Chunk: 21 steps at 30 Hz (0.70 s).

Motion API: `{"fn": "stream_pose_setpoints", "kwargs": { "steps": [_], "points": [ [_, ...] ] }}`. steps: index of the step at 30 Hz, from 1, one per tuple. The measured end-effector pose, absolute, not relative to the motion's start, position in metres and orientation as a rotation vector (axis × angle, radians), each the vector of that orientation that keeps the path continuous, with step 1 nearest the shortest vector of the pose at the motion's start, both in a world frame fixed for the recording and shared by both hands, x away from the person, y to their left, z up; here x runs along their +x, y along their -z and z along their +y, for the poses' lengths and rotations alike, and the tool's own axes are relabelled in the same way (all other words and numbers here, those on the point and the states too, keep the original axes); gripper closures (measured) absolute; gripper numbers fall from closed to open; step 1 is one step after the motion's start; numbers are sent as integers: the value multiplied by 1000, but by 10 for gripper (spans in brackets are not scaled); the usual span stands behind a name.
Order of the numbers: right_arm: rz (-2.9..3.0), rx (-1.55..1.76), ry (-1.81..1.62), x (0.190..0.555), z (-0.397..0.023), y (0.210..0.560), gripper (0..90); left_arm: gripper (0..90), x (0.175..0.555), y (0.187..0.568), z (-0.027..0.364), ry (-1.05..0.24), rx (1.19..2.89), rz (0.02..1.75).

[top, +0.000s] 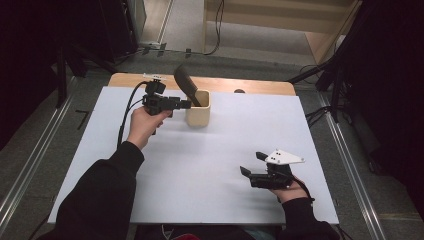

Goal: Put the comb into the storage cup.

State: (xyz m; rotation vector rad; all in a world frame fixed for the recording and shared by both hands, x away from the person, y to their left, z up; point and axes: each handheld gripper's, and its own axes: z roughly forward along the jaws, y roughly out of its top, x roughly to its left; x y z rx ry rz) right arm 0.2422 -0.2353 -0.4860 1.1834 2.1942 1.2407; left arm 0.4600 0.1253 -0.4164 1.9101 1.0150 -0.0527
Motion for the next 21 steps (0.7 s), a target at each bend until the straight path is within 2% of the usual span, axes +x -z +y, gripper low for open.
{"fn": "stream_pose_setpoints", "kwargs": {
  "steps": [14, 21],
  "points": [
    [2190, 1181, -1243, 243, -237, 486, 187, 326, 442, 423, 134, 94, 1900, 989],
    [2192, 1177, -1248, 243, -237, 485, 187, 293, 429, 423, 135, 108, 1935, 971]
  ]
}}
